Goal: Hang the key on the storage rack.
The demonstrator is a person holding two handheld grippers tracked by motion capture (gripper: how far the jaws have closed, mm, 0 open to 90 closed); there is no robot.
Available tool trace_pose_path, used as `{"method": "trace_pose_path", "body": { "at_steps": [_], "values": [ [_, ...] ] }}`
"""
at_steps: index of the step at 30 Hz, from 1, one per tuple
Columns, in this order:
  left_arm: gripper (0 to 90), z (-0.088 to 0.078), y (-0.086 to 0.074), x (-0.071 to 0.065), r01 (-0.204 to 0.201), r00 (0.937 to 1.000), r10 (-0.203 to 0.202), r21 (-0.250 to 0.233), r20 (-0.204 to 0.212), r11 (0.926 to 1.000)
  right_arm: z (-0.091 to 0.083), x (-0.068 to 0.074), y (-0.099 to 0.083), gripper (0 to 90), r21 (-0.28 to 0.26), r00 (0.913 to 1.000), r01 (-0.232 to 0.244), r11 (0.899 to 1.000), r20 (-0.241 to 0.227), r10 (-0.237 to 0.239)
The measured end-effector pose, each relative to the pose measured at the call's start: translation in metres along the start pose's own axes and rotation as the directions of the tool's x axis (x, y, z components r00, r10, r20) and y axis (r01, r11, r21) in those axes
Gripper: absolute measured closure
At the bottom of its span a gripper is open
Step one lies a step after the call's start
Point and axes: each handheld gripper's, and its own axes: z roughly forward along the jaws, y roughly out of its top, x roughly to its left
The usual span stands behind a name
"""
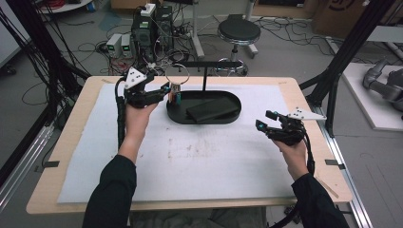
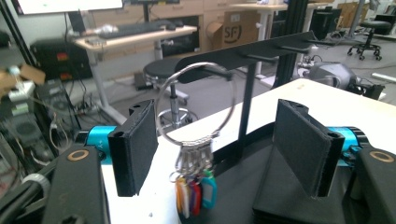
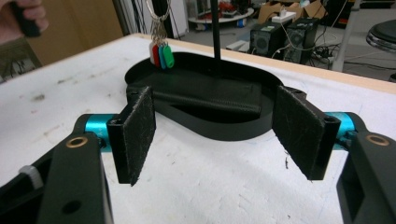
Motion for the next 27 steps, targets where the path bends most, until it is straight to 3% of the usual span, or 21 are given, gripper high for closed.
{"method": "trace_pose_path", "body": {
  "at_steps": [4,5,9,10,11,16,19,27],
  "values": [
    [29.8,-0.022,-0.008,-0.007,-0.01,0.9995,0.011,-0.005,0.031,0.9999,-0.003,-0.005,-0.003,29.7,-0.027,0.9997,-0.015,1.0,0.02,0.015],
    [27.7,-0.035,-0.015,-0.01,-0.016,0.9991,0.016,-0.004,0.04,0.9999,-0.005,-0.007,-0.003,29.7,-0.023,0.9993,-0.004,1.0,0.037,0.005],
    [25.2,-0.061,-0.03,-0.012,-0.068,0.9974,0.068,0.01,0.024,0.9976,-0.006,-0.007,-0.003,27.9,0.001,0.9965,0.001,1.0,0.083,-0.001],
    [24.9,-0.061,-0.03,-0.012,-0.068,0.9974,0.068,0.01,0.024,0.9976,-0.006,-0.006,-0.003,26.8,0.005,0.9956,0.009,1.0,0.093,-0.01],
    [24.5,-0.073,-0.038,-0.011,-0.067,0.9976,0.066,0.023,0.022,0.9975,-0.006,-0.005,-0.002,25.8,0.01,0.9952,0.011,1.0,0.097,-0.012],
    [20.9,-0.098,-0.056,-0.01,-0.012,0.9995,0.011,0.024,0.031,0.9996,-0.007,0.002,0.003,21.4,0.052,0.9932,0.028,0.998,0.111,-0.034],
    [21.0,-0.108,-0.065,-0.011,0.011,0.9994,-0.012,0.026,0.033,0.9996,-0.008,0.005,0.003,20.8,0.059,0.9931,0.041,0.997,0.107,-0.047],
    [21.1,-0.116,-0.086,-0.013,-0.003,0.9997,0.001,0.066,0.023,0.9978,-0.011,0.006,-0.005,20.8,0.077,0.9891,0.053,0.996,0.133,-0.063]
  ]
}}
